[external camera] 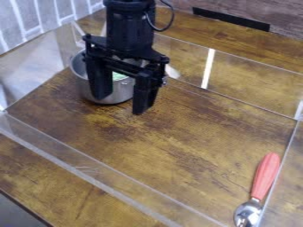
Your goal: Put the green object in the silver pot
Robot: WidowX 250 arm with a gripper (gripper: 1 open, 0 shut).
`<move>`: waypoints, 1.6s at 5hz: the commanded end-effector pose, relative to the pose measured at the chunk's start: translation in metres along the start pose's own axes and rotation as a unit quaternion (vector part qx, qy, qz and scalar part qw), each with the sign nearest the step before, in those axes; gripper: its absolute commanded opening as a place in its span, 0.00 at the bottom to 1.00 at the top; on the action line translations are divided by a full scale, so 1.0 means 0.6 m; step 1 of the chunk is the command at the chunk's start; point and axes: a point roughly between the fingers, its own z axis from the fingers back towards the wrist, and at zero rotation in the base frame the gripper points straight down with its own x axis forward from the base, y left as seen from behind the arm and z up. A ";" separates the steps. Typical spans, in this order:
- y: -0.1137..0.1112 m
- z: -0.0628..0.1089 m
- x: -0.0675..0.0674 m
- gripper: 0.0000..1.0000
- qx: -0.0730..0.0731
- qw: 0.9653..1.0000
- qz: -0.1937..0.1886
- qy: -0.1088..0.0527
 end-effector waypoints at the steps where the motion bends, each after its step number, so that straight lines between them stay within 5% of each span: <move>1: 0.007 0.002 0.020 1.00 -0.002 1.000 0.003 -0.010; 2: -0.007 0.016 0.062 1.00 -0.002 1.000 -0.005 -0.030; 4: -0.013 0.042 0.097 1.00 -0.007 0.999 0.023 -0.040; 6: 0.006 0.002 0.098 1.00 0.003 0.999 -0.021 -0.043; 8: -0.025 0.028 0.072 1.00 -0.003 0.998 0.019 -0.057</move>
